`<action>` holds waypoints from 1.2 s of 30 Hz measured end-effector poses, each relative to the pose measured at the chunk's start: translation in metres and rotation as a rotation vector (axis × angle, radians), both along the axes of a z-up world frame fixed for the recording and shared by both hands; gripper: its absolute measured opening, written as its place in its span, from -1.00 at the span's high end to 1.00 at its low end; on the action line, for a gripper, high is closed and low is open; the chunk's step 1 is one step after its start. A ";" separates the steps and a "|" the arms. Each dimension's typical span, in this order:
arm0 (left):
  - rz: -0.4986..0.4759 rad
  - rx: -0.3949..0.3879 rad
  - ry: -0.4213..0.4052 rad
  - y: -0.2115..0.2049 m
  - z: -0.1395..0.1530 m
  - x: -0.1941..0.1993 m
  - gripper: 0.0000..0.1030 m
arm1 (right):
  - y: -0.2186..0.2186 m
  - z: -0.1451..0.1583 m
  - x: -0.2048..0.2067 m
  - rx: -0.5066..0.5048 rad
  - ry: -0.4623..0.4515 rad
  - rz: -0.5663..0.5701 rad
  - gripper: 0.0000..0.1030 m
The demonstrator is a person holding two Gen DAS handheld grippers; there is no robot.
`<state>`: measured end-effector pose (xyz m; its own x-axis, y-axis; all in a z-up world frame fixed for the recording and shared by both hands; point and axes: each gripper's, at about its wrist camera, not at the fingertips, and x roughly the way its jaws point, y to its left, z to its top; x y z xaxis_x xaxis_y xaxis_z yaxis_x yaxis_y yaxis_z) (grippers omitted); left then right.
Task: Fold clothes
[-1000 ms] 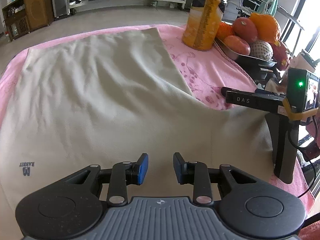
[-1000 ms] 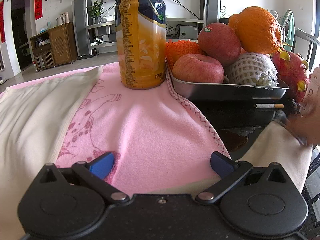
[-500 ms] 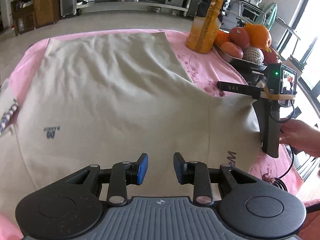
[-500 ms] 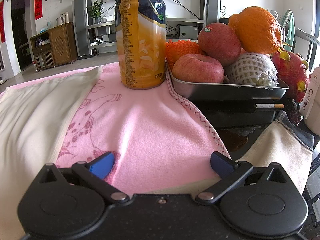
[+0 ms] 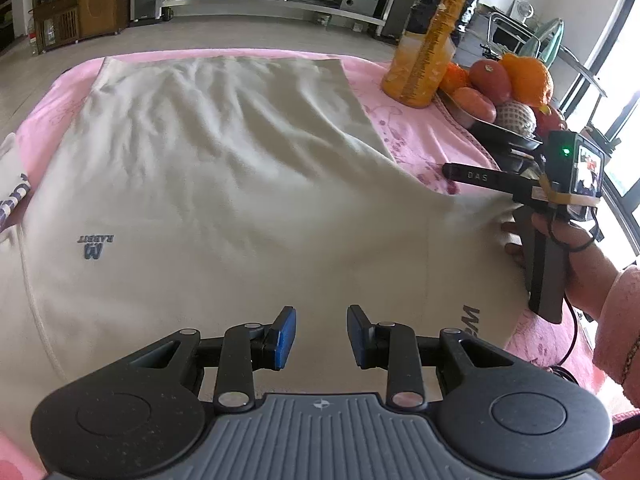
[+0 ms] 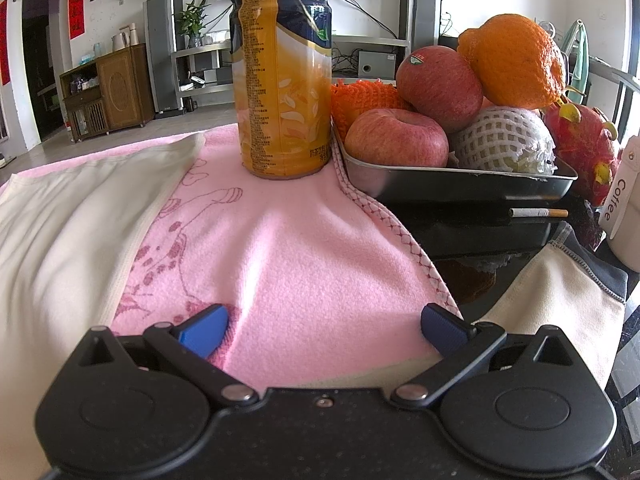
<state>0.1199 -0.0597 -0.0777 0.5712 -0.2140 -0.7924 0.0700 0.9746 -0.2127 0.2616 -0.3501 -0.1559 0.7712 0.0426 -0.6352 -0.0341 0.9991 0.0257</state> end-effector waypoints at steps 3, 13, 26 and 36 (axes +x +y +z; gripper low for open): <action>0.005 0.006 0.001 0.001 0.000 0.001 0.43 | 0.001 0.000 0.000 -0.001 0.000 -0.003 -1.00; 0.041 0.038 -0.027 0.026 0.029 -0.006 0.43 | 0.005 0.065 -0.010 0.071 0.033 -0.050 -1.00; 0.158 0.122 -0.081 0.122 0.063 -0.037 0.33 | 0.058 0.170 -0.084 0.446 0.042 0.066 -0.91; 0.438 0.071 -0.002 0.206 0.029 -0.081 0.62 | 0.061 0.119 -0.147 0.756 0.209 0.026 -0.92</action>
<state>0.0387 0.1460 -0.0483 0.5974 0.1032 -0.7953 -0.3527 0.9245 -0.1449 0.1145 -0.2888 -0.0369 0.6314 0.5380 -0.5585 0.0234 0.7066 0.7072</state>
